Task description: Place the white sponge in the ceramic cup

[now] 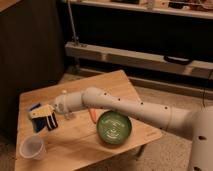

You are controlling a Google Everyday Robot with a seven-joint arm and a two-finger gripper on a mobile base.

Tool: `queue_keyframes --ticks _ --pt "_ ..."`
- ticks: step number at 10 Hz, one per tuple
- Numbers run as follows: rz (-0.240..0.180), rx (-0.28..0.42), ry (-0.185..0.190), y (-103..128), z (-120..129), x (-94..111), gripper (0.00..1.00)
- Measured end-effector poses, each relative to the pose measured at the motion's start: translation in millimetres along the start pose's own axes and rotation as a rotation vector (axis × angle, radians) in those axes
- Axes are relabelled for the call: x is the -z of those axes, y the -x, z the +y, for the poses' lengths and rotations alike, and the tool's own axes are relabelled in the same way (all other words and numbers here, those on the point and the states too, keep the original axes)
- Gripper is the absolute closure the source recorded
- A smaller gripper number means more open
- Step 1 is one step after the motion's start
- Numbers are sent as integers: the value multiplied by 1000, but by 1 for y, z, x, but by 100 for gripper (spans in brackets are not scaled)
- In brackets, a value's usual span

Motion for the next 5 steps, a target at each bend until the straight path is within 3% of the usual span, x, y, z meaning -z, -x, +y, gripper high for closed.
queue_keyframes --ticks 3,5 --pt "0 61 41 -2 25 -9 100" --pt "30 72 53 -8 33 -21 100"
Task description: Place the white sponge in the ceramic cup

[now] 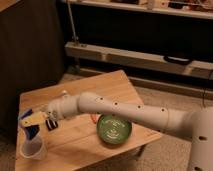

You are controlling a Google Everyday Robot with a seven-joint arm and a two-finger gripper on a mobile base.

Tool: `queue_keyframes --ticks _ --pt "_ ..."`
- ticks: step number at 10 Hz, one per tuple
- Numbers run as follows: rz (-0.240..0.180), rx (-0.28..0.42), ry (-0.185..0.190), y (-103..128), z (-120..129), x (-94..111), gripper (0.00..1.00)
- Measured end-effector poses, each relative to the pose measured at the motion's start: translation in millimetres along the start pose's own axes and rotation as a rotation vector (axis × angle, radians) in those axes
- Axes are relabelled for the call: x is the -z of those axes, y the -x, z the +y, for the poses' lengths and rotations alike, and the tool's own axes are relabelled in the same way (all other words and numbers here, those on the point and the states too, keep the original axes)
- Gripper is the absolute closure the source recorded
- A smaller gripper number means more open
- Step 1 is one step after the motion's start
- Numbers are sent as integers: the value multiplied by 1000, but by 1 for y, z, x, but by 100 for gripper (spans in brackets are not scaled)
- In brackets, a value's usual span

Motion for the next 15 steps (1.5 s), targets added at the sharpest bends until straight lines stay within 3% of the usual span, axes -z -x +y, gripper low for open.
queue_keyframes --ticks 7,12,15 --pt "107 -14 32 -34 13 -36 100" --pt "126 -40 26 -43 4 -54 100" --pt "122 -59 15 -43 -6 -56 78"
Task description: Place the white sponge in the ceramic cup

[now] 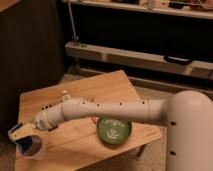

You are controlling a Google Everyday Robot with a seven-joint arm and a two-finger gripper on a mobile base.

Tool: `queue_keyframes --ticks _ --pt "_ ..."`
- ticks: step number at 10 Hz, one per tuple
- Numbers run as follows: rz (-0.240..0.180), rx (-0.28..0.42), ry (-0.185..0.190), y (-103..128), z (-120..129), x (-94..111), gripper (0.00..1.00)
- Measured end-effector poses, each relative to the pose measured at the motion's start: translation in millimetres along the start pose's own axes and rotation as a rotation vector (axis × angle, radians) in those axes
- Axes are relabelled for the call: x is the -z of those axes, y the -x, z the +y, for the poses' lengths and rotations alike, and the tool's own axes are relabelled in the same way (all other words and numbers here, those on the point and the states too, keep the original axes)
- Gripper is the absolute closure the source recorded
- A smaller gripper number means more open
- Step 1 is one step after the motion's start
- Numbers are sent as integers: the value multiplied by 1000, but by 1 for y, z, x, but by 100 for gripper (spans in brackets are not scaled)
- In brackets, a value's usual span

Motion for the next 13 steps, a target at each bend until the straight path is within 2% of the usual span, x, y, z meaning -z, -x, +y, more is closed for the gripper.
queue_keyframes --ticks 1,4,6,10,13 --pt "3 -3 0 -1 -3 0 65" --pt "4 2 21 -2 -6 4 35" --pt "7 8 29 -3 -4 4 21" --pt "19 15 43 -6 -5 6 20" --pt "62 11 133 -5 -13 15 20"
